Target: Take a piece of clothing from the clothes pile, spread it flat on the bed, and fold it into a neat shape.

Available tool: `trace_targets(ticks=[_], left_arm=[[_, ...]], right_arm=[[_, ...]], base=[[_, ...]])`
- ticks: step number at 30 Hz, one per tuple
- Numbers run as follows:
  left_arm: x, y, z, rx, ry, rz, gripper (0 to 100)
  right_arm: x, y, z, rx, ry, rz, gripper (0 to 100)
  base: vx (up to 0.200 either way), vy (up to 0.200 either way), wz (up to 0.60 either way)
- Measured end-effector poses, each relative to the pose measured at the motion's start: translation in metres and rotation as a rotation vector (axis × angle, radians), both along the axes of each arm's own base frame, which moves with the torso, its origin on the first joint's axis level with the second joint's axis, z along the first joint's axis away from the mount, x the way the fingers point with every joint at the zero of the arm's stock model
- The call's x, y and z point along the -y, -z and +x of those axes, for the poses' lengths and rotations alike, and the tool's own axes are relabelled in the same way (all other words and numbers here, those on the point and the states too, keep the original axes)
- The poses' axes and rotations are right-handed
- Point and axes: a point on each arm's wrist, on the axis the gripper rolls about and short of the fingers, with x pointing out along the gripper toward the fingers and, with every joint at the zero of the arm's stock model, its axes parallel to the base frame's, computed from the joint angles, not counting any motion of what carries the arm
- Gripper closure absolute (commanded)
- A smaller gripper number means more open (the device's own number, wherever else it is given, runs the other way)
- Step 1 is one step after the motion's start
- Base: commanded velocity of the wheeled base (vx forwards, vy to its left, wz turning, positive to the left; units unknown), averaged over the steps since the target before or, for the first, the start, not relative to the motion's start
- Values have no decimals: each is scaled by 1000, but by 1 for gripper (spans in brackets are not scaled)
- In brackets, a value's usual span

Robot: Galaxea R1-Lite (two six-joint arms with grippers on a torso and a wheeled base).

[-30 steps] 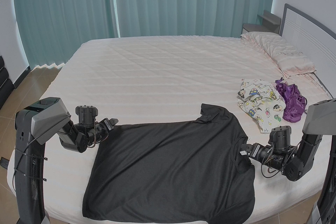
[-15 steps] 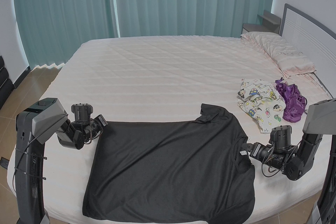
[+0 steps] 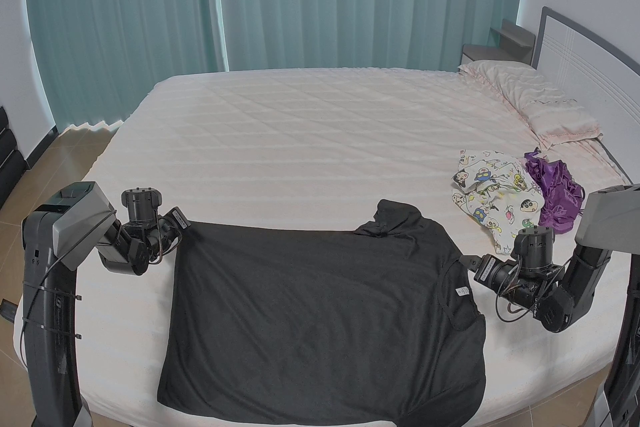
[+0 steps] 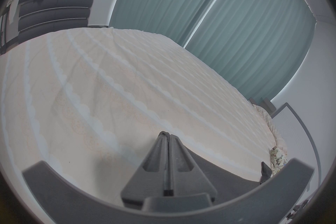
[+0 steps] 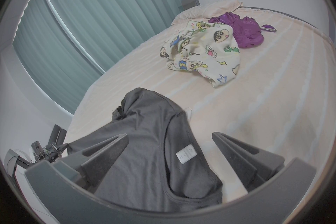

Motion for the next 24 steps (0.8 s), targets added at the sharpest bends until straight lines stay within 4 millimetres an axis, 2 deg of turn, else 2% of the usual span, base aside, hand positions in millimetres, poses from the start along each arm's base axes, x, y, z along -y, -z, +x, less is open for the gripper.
trace_targets(ticks=[8, 14, 18, 24], left_arm=[[-1, 2, 1, -11, -4, -4, 0], [-8, -2, -7, -29, -23, -22, 0], [-11, -9, -21, -49, -48, -76, 0], [-9, -11, -60, -106, -61, -193, 0]], right_arm=[[-2, -15, 38, 73, -41, 48, 0], [-11, -28, 71, 53, -65, 101, 0], [-29, -43, 96, 45, -66, 176, 0], [-69, -58, 124, 20, -85, 264, 0]], base=[[0, 0, 0], [0, 0, 0], [0, 0, 0], [0, 0, 0]])
